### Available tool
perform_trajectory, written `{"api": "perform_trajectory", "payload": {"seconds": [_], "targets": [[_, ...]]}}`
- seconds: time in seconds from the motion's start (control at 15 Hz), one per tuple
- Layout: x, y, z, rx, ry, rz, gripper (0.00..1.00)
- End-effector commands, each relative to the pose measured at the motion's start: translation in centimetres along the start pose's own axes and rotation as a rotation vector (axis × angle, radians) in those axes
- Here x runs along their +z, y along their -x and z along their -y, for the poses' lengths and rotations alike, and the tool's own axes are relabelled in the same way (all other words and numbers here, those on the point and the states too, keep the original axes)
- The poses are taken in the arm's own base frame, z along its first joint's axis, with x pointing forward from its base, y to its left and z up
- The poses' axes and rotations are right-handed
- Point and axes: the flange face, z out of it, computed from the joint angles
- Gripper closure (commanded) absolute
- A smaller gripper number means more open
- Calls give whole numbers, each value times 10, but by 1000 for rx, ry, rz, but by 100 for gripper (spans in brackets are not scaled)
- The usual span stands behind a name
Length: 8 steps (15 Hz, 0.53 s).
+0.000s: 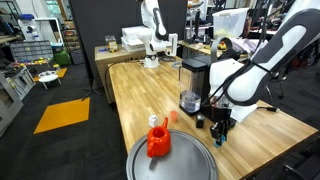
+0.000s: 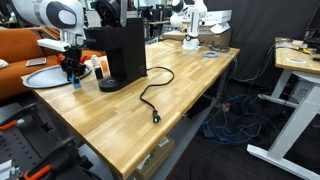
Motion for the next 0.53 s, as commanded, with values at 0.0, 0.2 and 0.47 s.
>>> {"api": "perform_trajectory", "payload": {"seconds": [0.0, 0.2, 0.47], "targets": [[-9, -1, -1, -27, 1, -14, 84], [-17, 4, 1, -39, 17, -23, 84], [-34, 15, 14, -83, 31, -43, 84]]}}
